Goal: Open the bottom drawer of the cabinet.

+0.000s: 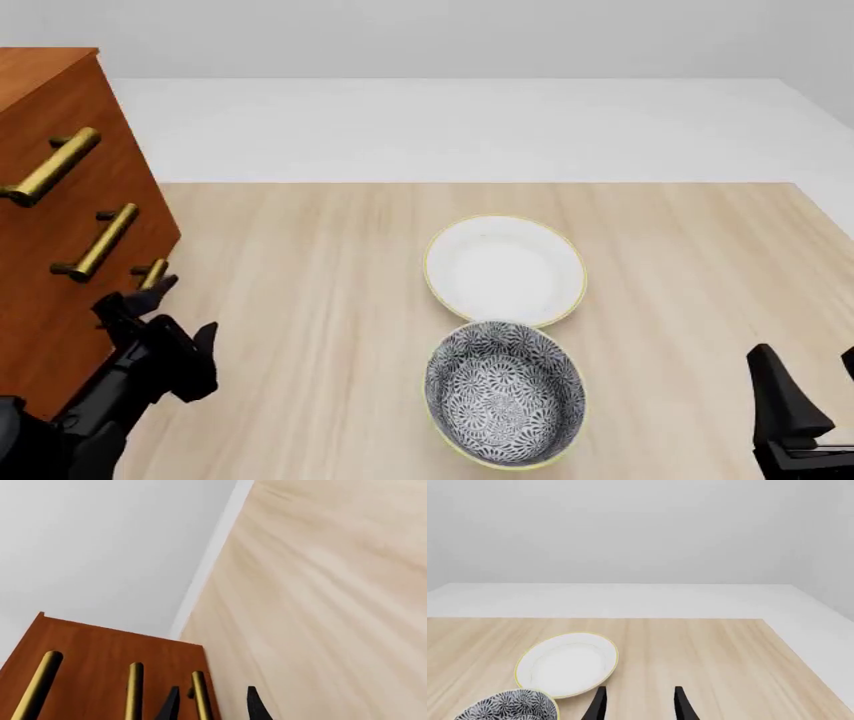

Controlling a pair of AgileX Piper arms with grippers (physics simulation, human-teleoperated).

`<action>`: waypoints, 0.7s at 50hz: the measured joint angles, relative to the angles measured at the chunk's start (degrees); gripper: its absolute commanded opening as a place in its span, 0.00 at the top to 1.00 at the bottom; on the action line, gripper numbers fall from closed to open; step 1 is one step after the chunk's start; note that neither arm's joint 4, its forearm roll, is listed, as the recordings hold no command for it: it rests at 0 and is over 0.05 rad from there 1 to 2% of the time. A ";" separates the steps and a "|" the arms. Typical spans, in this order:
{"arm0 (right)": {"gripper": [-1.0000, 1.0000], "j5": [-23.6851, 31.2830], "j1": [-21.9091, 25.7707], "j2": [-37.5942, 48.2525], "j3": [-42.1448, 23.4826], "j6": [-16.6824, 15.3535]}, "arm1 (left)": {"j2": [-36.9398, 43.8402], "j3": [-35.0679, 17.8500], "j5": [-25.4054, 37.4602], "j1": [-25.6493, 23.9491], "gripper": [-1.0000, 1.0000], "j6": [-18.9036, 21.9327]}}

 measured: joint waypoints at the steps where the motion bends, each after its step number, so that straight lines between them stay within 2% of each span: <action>1: 0.00 -0.01 0.00 0.00 0.01 0.00 | 0.73 -0.41 0.00 0.11 0.00 0.23; 15: 0.00 -0.03 0.03 0.01 0.02 0.00 | 8.17 -4.53 0.00 1.28 0.00 2.22; 35: 0.00 0.05 0.05 0.00 -0.05 0.00 | 12.21 -6.97 0.00 6.06 0.00 4.67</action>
